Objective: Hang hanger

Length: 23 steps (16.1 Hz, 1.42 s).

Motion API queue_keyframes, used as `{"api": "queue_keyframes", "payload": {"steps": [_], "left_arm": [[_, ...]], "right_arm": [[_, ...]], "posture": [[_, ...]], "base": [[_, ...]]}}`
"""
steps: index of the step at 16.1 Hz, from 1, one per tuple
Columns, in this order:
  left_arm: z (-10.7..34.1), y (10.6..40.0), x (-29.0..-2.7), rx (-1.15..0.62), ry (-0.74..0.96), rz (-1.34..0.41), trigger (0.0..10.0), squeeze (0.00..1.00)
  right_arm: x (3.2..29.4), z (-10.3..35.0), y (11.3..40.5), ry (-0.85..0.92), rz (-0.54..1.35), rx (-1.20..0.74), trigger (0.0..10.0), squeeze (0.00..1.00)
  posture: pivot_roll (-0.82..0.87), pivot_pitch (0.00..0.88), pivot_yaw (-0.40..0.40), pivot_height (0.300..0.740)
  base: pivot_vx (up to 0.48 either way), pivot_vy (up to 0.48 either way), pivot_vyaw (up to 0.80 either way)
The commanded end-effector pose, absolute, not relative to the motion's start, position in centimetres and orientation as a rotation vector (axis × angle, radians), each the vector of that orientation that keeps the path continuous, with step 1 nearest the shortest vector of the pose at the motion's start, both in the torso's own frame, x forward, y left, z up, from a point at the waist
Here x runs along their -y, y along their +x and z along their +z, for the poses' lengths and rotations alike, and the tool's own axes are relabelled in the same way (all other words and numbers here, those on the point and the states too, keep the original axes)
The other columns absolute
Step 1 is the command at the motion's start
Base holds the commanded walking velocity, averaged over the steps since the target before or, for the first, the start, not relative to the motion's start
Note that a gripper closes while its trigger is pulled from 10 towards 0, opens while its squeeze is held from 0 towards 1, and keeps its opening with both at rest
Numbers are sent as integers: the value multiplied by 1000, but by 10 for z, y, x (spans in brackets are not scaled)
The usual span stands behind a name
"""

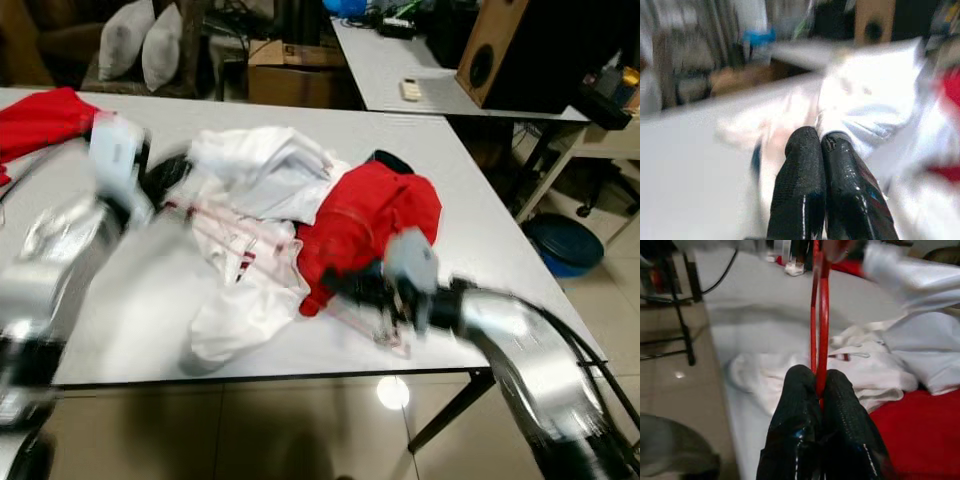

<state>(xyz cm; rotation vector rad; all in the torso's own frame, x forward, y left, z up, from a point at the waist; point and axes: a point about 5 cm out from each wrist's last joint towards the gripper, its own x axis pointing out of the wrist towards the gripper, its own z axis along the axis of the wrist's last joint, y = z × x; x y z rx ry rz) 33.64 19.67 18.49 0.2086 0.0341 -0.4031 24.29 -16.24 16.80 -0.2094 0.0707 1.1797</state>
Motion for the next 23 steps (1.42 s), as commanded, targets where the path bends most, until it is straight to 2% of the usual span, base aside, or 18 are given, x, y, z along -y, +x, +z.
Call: {"api": "queue_keyframes", "payload": {"steps": [1, 3, 4, 5, 7, 10, 13, 14, 16, 18, 21, 22, 23], "left_arm": [[162, 333, -201, -130, 269, -407, 10000, 0], [141, 323, -203, -213, 301, -458, 10000, 0], [130, 310, -198, -276, 301, -563, 10000, 933], [128, 300, -192, -299, 285, -648, 10000, 1000], [132, 279, -181, -318, 296, -862, 10000, 1000], [143, 266, -190, -344, 394, -954, 10000, 1000], [165, 249, -206, -409, 383, -1028, 10000, 1000], [173, 247, -213, -430, 386, -1028, 10000, 1000], [193, 251, -215, -315, 283, -1017, 10000, 1000], [210, 266, -212, -149, 159, -928, 10000, 1000], [199, 286, -193, -15, 72, -735, 10000, 996], [190, 292, -181, -14, 52, -649, 10000, 620], [184, 294, -174, 15, 44, -605, 10000, 106]], "right_arm": [[167, 185, 235, -192, 1167, -35, 10000, 0], [168, 193, 226, -151, 1166, -20, 10000, 0], [170, 200, 225, -110, 1111, 17, 10000, 0], [172, 204, 228, -90, 1049, 32, 10000, 0], [171, 207, 236, -51, 942, 43, 10000, 0], [160, 195, 247, 3, 812, 31, 10000, 0], [155, 188, 260, 47, 665, 23, 10000, 0], [154, 187, 262, 57, 636, 22, 10000, 0], [152, 186, 265, 86, 589, 22, 10000, 0], [152, 186, 271, 101, 541, 21, 10000, 0], [155, 183, 279, 111, 421, 1, 10000, 0], [150, 180, 278, 129, 399, 1, 10000, 0], [147, 179, 277, 158, 359, 14, 10000, 0]], "posture": [[-156, 0, -46, 740], [-161, 0, -33, 740], [-164, 0, -27, 740], [-166, 0, -23, 740], [-164, 0, -21, 740], [-144, 0, -34, 740], [-133, 0, -47, 740], [-129, 0, -49, 740], [-126, 0, -53, 740], [-130, 0, -53, 740], [-147, 0, -43, 740], [-145, 0, -36, 740], [-144, 0, -37, 740]], "base": [[0, 0, 0], [0, 0, 0], [0, 0, 0], [0, 0, 0], [0, 0, 0], [0, 0, 0], [0, 0, 0], [0, 0, 0], [0, 0, 0], [0, 0, 0], [0, 0, 0], [0, 0, 0], [0, 0, 0]]}}
